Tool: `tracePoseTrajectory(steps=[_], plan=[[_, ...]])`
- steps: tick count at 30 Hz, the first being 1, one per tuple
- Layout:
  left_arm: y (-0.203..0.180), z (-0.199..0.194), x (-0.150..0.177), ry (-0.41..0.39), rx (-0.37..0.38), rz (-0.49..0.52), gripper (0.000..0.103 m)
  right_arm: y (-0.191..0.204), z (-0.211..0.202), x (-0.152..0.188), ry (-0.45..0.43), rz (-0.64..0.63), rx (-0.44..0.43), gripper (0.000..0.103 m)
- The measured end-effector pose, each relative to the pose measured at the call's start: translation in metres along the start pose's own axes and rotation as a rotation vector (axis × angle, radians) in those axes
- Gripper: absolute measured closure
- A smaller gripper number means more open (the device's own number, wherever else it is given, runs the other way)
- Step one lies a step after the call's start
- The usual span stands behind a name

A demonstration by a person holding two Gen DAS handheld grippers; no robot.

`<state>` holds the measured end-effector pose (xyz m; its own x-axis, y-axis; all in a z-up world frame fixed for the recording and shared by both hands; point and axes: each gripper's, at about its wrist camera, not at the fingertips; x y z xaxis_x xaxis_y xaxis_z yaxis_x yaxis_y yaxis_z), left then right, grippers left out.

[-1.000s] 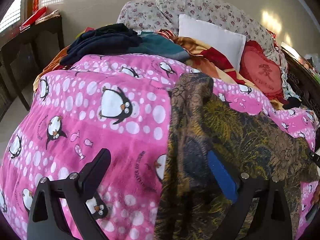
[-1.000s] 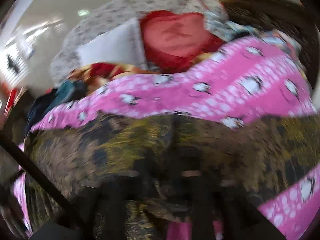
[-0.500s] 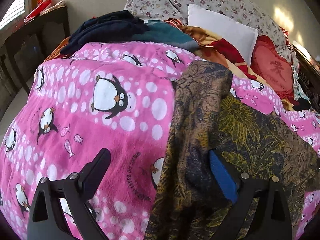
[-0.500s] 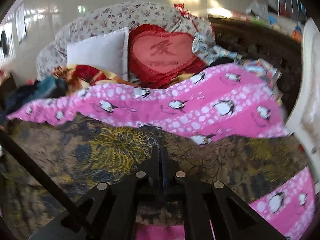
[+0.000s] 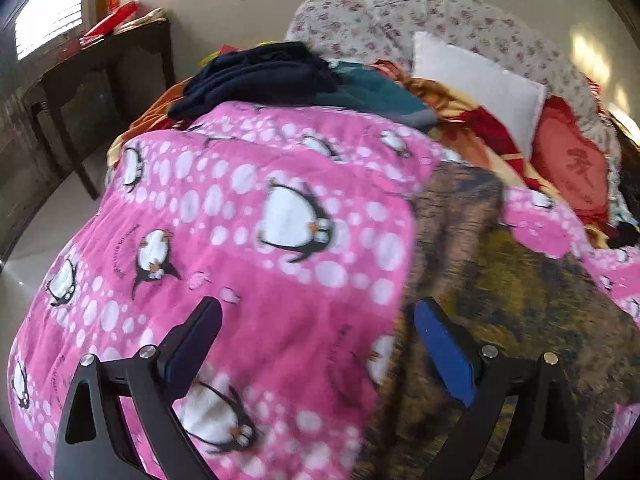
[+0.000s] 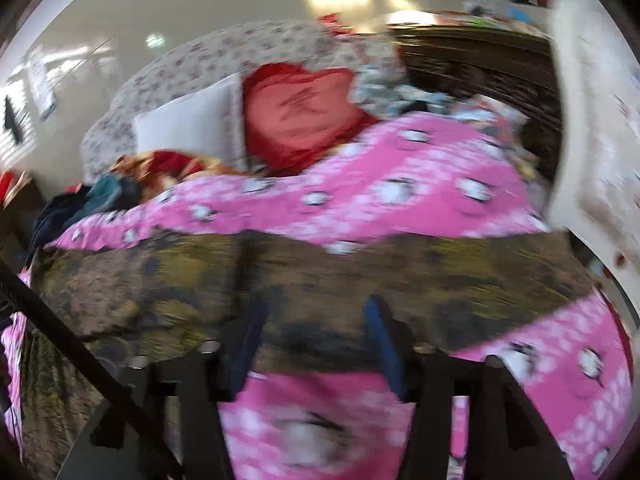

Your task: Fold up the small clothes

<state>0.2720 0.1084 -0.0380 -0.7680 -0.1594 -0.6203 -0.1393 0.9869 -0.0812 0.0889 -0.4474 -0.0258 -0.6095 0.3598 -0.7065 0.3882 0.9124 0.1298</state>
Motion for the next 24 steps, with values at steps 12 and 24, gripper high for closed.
tracePoseTrajectory(steps=[12,24], plan=[[-0.071,0.039,0.013,0.142,0.088,0.088,0.006,-0.178,0.015,0.04,0.088,0.421,0.105,0.03],[-0.083,-0.035,0.024,0.048,0.138,0.102,0.006,-0.228,0.055,0.018,-0.028,0.655,0.077,0.023]])
Point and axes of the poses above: each gripper's, at about its wrist camera, not at the fingertips, and z roughly the way its jaws point, y to its left, x to its underside
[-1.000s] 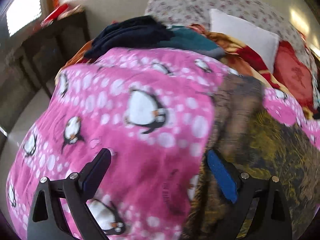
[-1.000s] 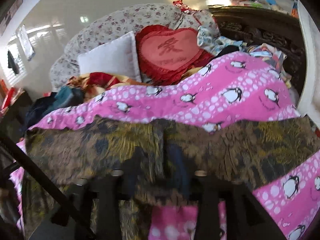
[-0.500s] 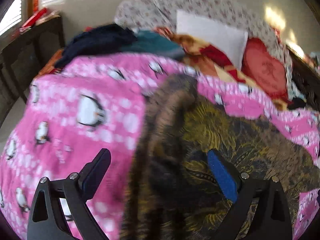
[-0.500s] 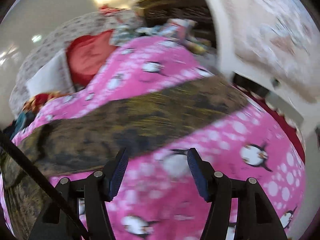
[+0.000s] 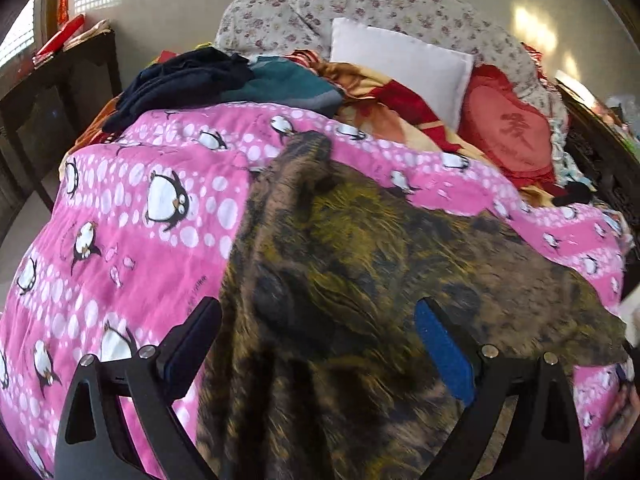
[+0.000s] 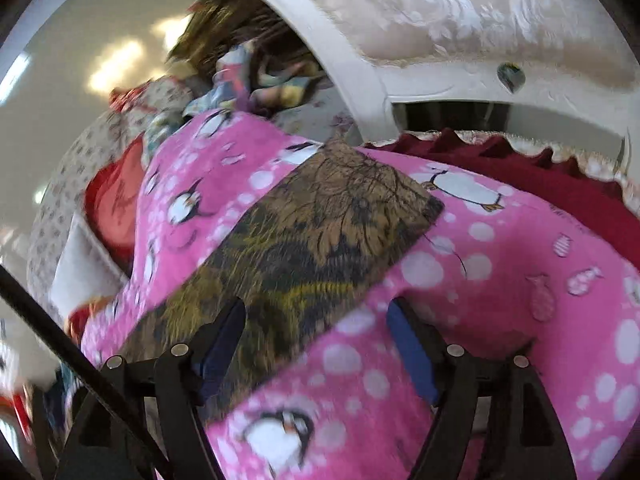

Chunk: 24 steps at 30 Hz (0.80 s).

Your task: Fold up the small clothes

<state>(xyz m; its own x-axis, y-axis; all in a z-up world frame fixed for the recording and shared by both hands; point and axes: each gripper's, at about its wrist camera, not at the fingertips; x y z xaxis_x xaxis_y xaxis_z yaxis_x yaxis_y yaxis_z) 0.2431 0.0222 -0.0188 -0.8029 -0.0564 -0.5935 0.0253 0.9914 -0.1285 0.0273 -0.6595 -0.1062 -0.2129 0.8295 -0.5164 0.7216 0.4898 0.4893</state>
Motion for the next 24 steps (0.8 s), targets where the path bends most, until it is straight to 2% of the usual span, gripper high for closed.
tracePoseTrajectory(steps=[1,2,3,4,5,8,10,14,18,19,21,24], plan=[[-0.002,-0.002,0.002,0.007,0.005,0.009,0.006,0.005,0.004,-0.002,-0.011,-0.004,0.003,0.025],[-0.002,-0.005,0.005,0.01,0.006,0.019,0.006,0.008,0.005,-0.004,-0.009,-0.009,0.003,0.04],[-0.001,-0.007,0.007,0.011,0.003,0.032,0.006,0.013,0.007,-0.007,-0.001,-0.029,-0.007,0.084],[0.0,-0.009,0.009,0.01,0.0,0.039,0.006,0.024,0.005,-0.011,0.025,-0.062,-0.036,0.098],[0.003,-0.013,0.012,0.008,-0.004,0.041,0.006,0.03,0.0,-0.013,0.02,-0.074,-0.049,0.097],[0.021,-0.02,0.011,0.003,-0.006,0.001,0.006,0.074,-0.043,-0.016,-0.057,-0.174,-0.162,0.097],[0.036,-0.025,0.009,-0.003,0.003,-0.042,0.006,0.12,-0.081,-0.011,-0.103,-0.272,-0.251,0.097],[0.058,-0.038,0.007,-0.025,0.027,-0.091,0.006,0.212,-0.132,0.013,-0.13,-0.443,-0.404,0.097],[0.075,-0.048,0.01,-0.041,0.039,-0.107,0.006,0.311,-0.165,0.065,-0.091,-0.609,-0.578,0.097],[0.081,-0.049,0.01,-0.045,0.04,-0.113,0.006,0.342,-0.172,0.088,-0.067,-0.664,-0.633,0.097],[0.092,-0.051,0.011,-0.049,0.036,-0.129,0.006,0.379,-0.177,0.124,-0.03,-0.736,-0.689,0.097],[0.11,-0.051,0.013,-0.054,0.025,-0.162,0.006,0.429,-0.173,0.198,0.036,-0.849,-0.751,0.097]])
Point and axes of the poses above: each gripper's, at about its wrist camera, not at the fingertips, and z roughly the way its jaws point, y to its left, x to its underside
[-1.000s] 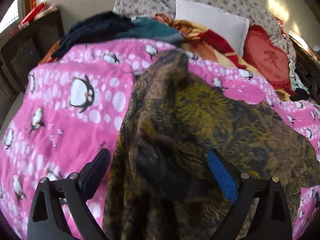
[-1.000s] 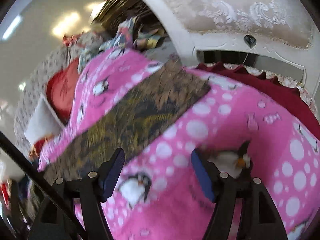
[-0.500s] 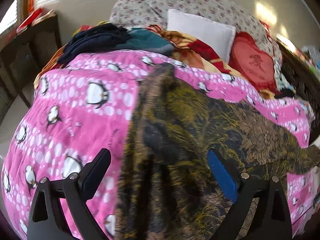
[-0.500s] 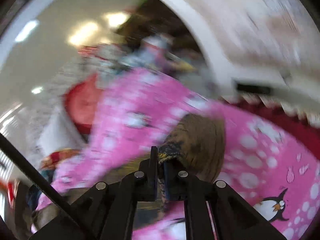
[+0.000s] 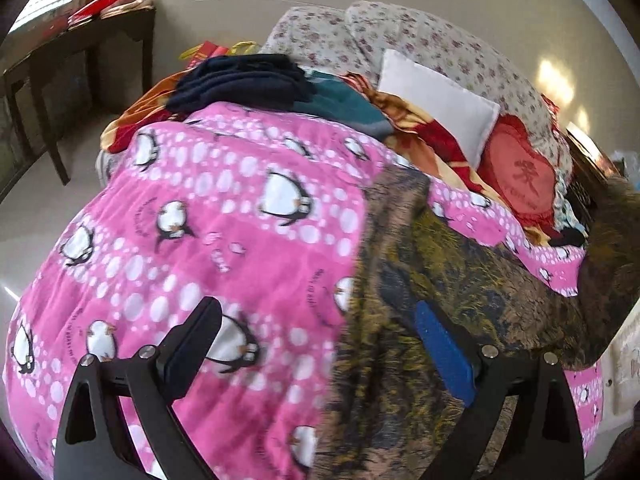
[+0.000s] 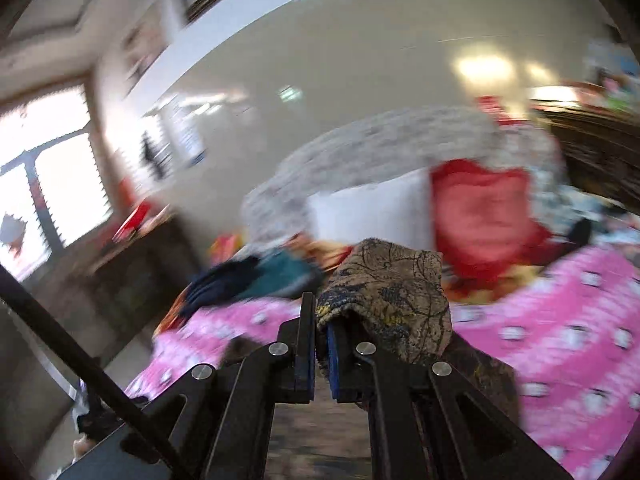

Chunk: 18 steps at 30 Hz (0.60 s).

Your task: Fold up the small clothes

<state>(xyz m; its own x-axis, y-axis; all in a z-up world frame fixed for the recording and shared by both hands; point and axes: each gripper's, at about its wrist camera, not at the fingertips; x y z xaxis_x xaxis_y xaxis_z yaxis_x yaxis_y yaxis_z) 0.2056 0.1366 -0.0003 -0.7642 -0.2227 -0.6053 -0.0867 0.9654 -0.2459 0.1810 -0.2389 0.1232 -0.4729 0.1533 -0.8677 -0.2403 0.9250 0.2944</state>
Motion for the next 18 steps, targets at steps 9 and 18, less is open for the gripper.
tracePoseTrajectory(steps=[9,18], plan=[[0.014,0.016,0.005,0.03,0.001,-0.028,0.006,0.1,0.179,0.134,0.389,-0.023,-0.159,0.073],[-0.017,0.025,0.013,0.037,0.046,0.048,0.006,0.04,0.089,0.128,0.33,0.003,-0.222,0.026]])
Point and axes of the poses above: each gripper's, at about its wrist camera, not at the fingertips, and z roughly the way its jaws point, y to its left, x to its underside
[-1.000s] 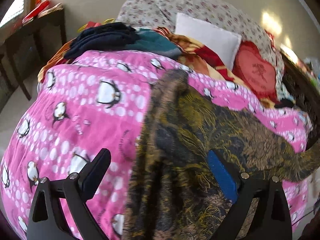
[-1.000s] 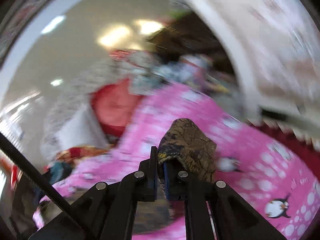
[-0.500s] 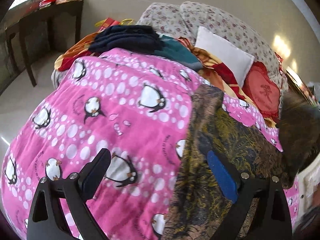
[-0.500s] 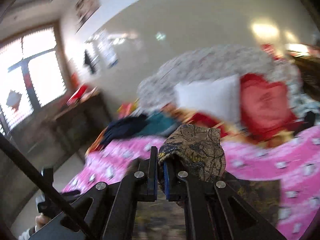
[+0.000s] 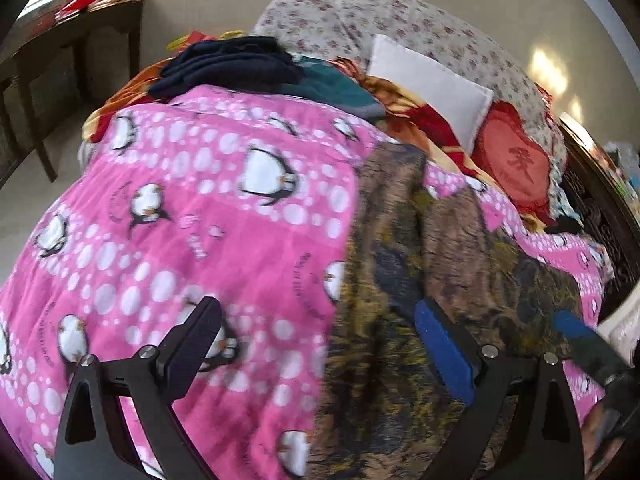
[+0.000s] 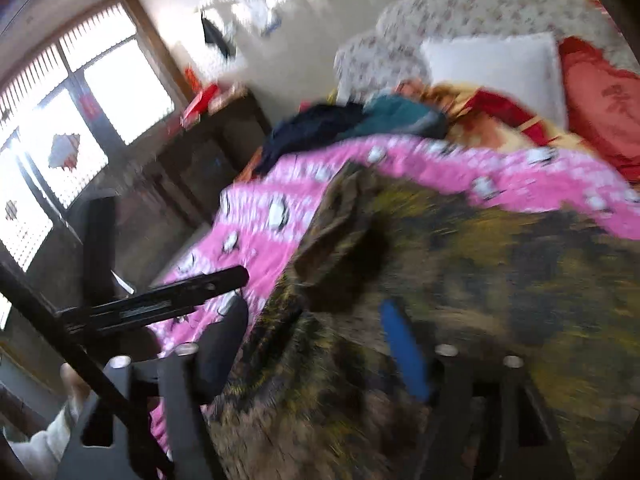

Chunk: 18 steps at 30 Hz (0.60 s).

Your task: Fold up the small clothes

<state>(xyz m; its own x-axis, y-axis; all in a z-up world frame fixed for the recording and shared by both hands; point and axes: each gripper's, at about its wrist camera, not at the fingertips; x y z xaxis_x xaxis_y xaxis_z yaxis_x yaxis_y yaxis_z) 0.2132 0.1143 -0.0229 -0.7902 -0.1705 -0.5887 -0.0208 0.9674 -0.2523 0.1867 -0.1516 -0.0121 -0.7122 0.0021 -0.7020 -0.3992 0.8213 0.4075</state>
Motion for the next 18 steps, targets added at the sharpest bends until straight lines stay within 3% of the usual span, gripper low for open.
tracePoseTrajectory(steps=[4,8,11,13,15,18], plan=[[-0.034,0.007,0.004,0.006,-0.004,0.096,0.006,-0.039,-0.051,0.011,-0.048,0.014,0.13,0.026],[-0.064,0.015,0.007,0.004,-0.032,0.177,0.006,-0.077,-0.098,0.022,-0.111,0.051,0.322,0.026],[-0.084,0.018,0.008,-0.005,-0.063,0.225,0.006,-0.113,-0.12,0.027,-0.126,0.147,0.381,0.023],[-0.091,0.013,0.009,-0.013,-0.044,0.231,0.006,-0.137,-0.129,0.032,-0.135,0.217,0.432,0.023],[-0.098,0.002,0.014,-0.035,-0.02,0.253,0.006,-0.149,-0.137,0.035,-0.135,0.25,0.436,0.023],[-0.105,0.002,0.017,-0.048,-0.062,0.295,0.004,-0.159,-0.143,0.042,-0.141,0.281,0.414,0.023]])
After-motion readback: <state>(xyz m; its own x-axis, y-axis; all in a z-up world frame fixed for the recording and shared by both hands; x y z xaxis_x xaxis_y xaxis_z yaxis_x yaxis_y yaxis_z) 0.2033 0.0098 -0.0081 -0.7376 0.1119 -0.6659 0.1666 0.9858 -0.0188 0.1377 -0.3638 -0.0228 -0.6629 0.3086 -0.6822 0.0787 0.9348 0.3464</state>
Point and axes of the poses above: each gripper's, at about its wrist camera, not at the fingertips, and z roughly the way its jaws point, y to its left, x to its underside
